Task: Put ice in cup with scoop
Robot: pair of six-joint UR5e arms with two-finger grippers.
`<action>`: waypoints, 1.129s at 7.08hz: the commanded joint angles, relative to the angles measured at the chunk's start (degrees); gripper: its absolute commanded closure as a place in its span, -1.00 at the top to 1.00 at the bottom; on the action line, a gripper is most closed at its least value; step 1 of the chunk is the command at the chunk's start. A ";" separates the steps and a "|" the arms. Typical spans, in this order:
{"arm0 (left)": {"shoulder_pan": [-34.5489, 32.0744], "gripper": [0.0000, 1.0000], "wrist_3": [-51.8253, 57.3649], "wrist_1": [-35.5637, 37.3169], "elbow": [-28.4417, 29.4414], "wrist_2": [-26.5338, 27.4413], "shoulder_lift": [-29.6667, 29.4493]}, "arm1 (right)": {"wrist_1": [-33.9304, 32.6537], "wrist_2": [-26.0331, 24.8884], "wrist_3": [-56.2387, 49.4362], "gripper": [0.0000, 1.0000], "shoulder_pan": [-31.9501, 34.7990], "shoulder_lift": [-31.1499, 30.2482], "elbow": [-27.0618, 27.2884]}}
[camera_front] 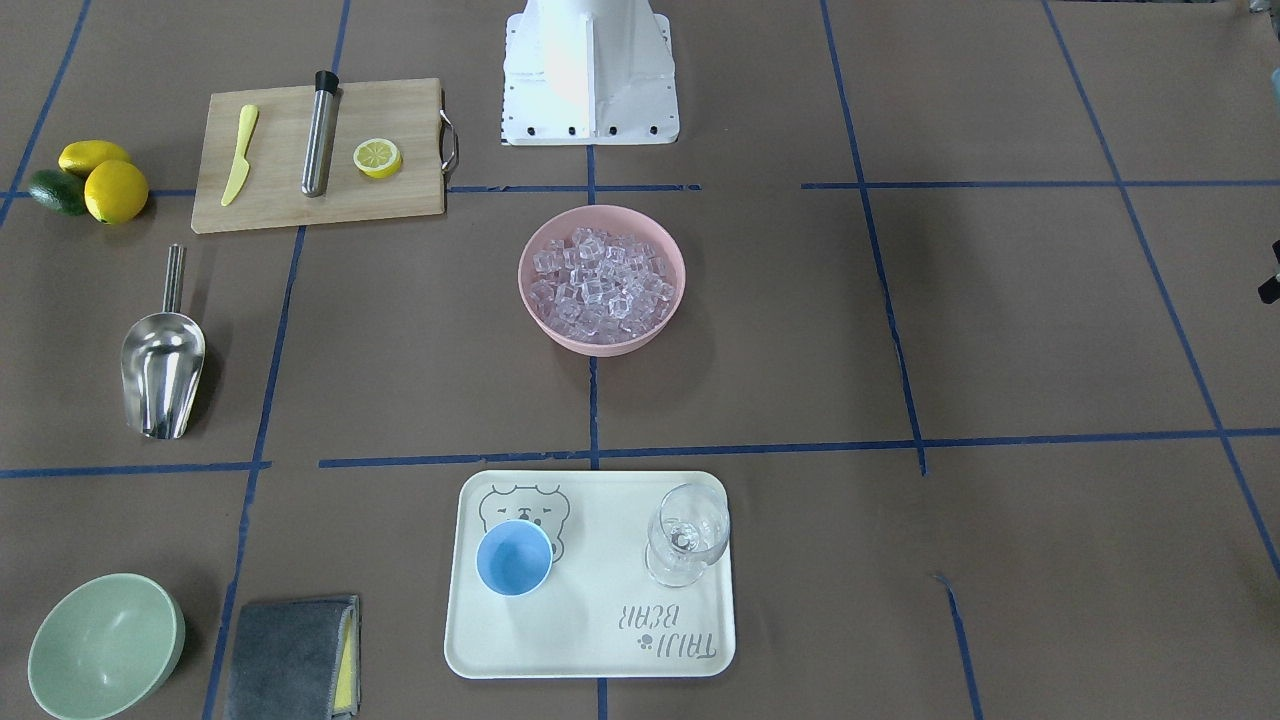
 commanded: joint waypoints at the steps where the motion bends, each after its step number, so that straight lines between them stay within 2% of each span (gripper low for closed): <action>1: 0.01 1.00 -0.05 -0.21 0.17 0.08 -0.09 | -1.23 -2.73 -6.68 1.00 -0.47 0.27 -0.20; 4: 0.01 1.00 -0.66 0.06 -0.01 0.61 -0.53 | -0.53 -3.28 -5.87 1.00 -0.56 -1.73 0.67; 5: -0.08 1.00 -0.40 -0.38 -1.05 -0.17 -0.27 | -0.26 -3.45 -5.69 1.00 -0.65 -2.53 3.72; 8: 0.10 1.00 -0.66 -0.56 -1.07 0.60 0.00 | -0.26 -1.01 -5.68 1.00 -1.09 -4.12 4.19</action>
